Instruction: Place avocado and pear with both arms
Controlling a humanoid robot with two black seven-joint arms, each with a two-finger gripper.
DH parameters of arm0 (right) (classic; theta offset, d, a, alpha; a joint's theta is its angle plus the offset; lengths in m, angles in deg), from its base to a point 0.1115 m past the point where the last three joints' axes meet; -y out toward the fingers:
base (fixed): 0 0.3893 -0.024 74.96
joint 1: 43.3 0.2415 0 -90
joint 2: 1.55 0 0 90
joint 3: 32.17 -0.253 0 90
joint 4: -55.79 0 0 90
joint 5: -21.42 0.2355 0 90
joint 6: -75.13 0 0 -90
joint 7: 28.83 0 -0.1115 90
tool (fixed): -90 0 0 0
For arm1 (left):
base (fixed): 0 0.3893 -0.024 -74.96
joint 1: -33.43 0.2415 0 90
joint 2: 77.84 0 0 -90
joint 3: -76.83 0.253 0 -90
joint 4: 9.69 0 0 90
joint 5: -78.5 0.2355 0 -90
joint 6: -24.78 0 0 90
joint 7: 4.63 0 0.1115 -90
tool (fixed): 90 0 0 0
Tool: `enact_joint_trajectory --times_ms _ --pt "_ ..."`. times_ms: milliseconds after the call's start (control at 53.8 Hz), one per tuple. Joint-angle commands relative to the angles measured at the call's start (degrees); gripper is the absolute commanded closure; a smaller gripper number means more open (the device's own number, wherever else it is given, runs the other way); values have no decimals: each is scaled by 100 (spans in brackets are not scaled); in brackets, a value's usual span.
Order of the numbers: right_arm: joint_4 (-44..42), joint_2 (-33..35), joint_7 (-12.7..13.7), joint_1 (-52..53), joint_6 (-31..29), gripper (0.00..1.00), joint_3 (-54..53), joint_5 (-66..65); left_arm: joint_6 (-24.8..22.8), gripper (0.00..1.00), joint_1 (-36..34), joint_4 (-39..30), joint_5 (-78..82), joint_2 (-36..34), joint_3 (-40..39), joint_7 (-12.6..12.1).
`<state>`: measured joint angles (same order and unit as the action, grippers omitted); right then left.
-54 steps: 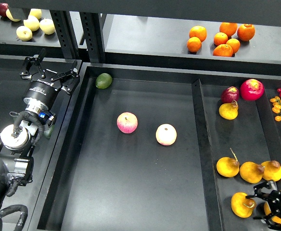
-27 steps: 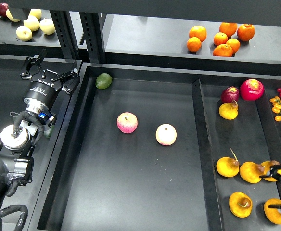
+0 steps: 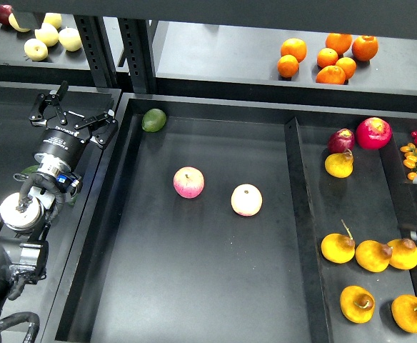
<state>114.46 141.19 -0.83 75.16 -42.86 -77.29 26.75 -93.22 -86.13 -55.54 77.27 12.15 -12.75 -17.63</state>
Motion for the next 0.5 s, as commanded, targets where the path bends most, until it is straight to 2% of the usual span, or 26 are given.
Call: enact_joint_trajectory --times_ms 0,186,483 --pt "5 -238 0 10 -1 7 -471 48 0 0 64 -109 -17 1 1 8" --pt "-30 -1108 0 -25 -1 7 -1315 48 0 0 152 -179 -9 1 124 17" --pt "-154 -2295 0 -60 -1 6 -1974 39 0 0 197 -240 -9 1 265 17"
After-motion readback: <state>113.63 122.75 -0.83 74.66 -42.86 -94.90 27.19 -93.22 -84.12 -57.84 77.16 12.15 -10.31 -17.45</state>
